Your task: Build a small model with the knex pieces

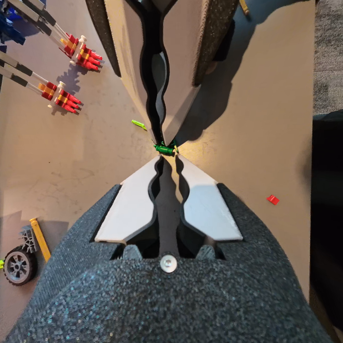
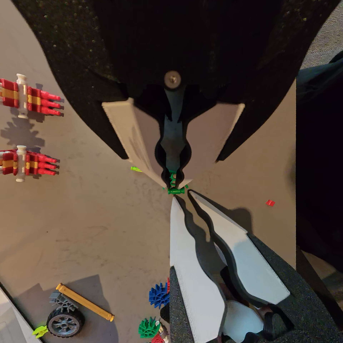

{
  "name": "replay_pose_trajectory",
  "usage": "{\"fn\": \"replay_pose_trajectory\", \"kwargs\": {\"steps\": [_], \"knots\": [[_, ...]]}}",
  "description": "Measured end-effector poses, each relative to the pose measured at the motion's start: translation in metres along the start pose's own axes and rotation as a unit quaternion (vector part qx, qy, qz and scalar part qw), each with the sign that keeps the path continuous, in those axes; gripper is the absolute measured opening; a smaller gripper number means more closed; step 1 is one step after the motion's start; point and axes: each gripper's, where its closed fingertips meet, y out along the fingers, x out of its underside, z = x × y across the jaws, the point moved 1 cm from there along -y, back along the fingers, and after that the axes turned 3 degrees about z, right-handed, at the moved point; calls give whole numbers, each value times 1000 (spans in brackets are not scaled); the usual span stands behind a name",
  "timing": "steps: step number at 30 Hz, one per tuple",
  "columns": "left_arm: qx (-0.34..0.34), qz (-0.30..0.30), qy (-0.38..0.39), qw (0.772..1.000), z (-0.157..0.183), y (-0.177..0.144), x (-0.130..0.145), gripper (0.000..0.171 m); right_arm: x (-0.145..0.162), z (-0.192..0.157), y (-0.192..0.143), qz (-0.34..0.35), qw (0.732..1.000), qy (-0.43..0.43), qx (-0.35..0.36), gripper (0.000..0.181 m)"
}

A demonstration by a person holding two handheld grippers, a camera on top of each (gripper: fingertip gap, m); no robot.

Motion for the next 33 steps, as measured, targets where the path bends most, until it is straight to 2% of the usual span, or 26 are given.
{"fn": "replay_pose_trajectory", "kwargs": {"steps": [13, 33], "knots": [[-2, 10, -20, 1000, 0, 4, -3, 15, 0, -1, 0, -3, 1000, -16, 10, 6], [12, 2, 22, 1000, -4, 0, -4, 11, -2, -3, 0, -15, 995, -81, 51, 9]]}}
